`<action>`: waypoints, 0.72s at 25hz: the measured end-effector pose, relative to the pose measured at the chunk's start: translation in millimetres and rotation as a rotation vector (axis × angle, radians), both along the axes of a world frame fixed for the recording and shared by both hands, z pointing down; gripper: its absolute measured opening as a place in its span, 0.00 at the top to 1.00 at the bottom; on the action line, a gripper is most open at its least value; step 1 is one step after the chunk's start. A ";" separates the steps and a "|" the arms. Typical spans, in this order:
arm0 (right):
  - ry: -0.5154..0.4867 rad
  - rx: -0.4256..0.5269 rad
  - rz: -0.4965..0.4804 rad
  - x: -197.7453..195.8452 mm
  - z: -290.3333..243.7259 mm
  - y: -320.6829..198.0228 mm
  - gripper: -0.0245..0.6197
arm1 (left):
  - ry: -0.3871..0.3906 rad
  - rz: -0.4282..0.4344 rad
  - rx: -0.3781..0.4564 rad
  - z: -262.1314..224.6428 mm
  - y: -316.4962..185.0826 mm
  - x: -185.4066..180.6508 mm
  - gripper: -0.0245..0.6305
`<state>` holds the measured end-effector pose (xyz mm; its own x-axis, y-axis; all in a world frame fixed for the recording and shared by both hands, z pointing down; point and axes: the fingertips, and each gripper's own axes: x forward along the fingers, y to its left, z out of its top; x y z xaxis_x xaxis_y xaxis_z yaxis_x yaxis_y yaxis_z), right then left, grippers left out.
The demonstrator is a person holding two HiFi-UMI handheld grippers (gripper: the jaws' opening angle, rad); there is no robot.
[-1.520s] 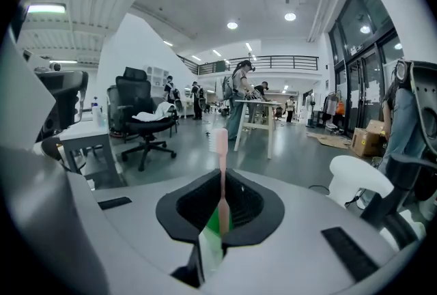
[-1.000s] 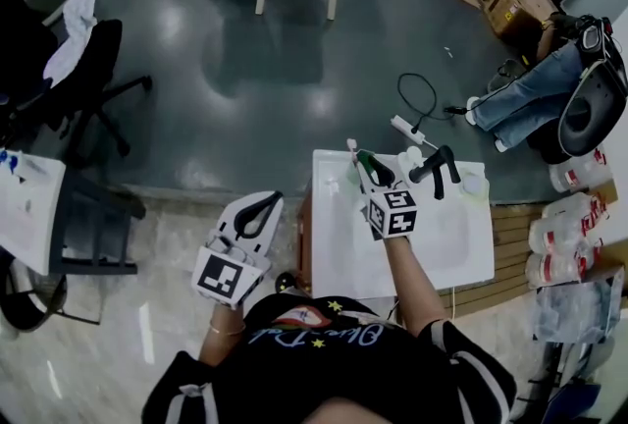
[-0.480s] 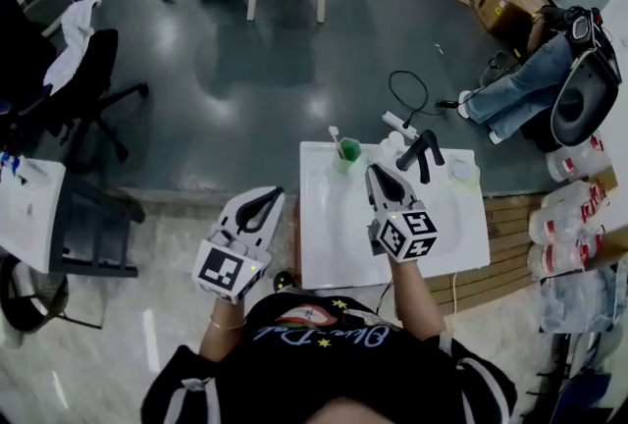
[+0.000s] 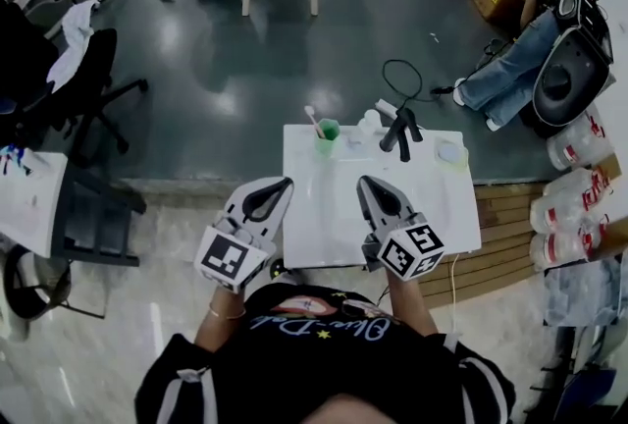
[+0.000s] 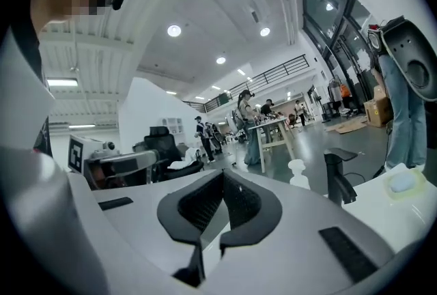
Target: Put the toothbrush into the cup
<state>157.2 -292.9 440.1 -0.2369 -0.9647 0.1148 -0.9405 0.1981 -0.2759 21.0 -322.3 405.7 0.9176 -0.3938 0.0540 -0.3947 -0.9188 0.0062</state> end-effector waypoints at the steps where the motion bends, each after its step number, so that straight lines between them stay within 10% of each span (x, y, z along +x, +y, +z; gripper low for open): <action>1: -0.002 0.010 -0.007 -1.2 -3.5 2.9 0.96 | 0.006 0.004 -0.002 -1.9 3.0 3.3 0.96; 18: -0.007 0.069 -0.078 -11.0 -18.3 12.3 0.96 | -0.018 -0.017 0.009 -3.8 18.8 12.6 0.96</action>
